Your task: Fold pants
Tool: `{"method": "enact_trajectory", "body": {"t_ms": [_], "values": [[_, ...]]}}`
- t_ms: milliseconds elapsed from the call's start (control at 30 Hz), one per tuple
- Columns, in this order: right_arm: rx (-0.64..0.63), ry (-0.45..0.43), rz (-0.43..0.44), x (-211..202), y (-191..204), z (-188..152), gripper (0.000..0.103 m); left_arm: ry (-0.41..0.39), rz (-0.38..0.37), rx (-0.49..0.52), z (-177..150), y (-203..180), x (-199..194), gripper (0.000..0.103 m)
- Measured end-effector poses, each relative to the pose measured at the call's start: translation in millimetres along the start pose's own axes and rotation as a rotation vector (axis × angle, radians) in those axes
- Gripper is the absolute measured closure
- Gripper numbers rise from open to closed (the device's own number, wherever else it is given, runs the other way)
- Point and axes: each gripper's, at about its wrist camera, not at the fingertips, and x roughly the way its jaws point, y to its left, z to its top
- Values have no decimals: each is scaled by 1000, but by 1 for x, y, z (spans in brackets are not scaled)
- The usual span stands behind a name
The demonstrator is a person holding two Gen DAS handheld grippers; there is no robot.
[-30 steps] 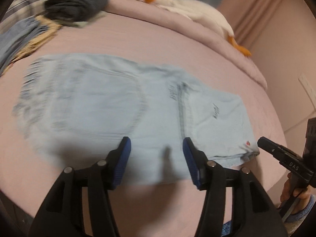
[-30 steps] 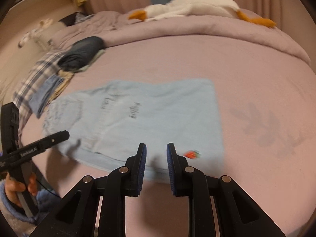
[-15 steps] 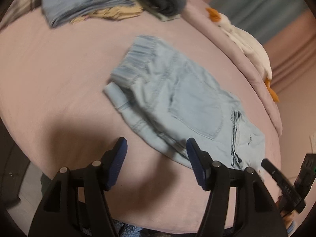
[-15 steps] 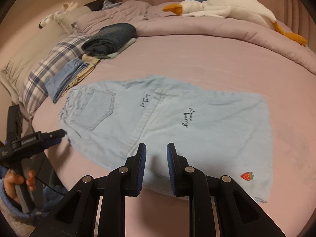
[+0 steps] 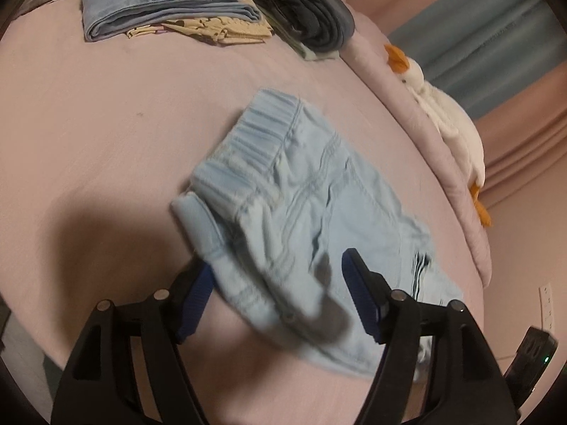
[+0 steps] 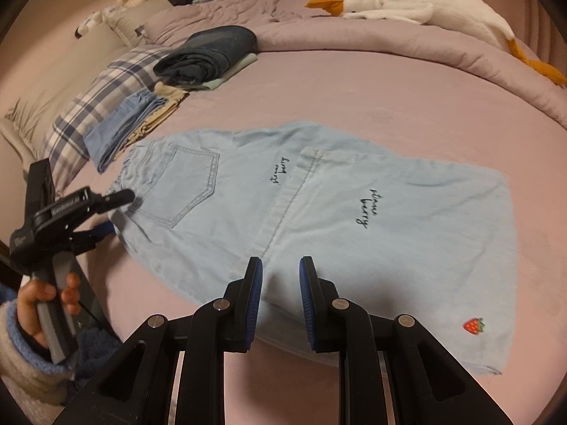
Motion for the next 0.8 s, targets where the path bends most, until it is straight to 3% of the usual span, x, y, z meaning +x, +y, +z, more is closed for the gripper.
{"method": "enact_trajectory", "body": {"t_ms": [267, 300, 333, 400, 600, 700, 800], "values": [[-24, 30, 17, 19, 9, 13, 82, 0, 21, 17, 13, -8, 9, 33], [-24, 31, 20, 22, 10, 16, 82, -1, 27, 23, 16, -9, 10, 39], [-24, 32, 23, 25, 11, 18, 82, -3, 33, 34, 17, -9, 11, 54], [-20, 35, 29, 32, 14, 25, 82, 15, 26, 59, 20, -9, 15, 65], [-49, 39, 9, 56, 28, 51, 82, -1, 24, 144, 21, -19, 9, 77], [-24, 30, 29, 69, 29, 68, 82, -21, 31, 190, 21, -27, 3, 78], [-13, 81, 11, 89, 31, 70, 82, -42, 42, 238, 20, -34, -1, 78]]}}
